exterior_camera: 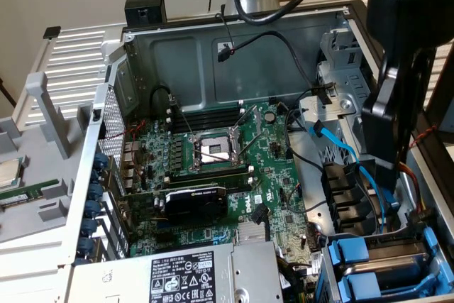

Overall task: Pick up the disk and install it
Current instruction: 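Insert the first disk wire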

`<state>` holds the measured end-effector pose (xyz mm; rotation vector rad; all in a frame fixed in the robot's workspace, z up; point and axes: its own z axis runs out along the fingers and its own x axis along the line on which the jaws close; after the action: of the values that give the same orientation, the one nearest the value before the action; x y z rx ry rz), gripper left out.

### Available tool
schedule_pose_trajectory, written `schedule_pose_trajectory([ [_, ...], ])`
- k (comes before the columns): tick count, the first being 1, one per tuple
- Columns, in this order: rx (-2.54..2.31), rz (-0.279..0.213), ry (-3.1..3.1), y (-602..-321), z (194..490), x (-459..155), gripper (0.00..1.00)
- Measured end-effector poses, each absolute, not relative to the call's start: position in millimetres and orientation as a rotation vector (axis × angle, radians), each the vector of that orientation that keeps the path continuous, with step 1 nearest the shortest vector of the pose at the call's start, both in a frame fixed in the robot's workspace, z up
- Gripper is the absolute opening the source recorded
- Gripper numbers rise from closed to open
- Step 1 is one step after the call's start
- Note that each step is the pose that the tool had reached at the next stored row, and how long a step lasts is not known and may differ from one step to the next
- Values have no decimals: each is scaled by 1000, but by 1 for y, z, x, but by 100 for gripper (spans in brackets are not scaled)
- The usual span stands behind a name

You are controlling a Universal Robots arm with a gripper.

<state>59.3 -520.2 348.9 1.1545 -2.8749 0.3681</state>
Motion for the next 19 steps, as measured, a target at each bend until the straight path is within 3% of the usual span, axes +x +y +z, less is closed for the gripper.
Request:
schedule_pose_trajectory([
  [19,1111,400,-2887,-519,348,56,35],
])
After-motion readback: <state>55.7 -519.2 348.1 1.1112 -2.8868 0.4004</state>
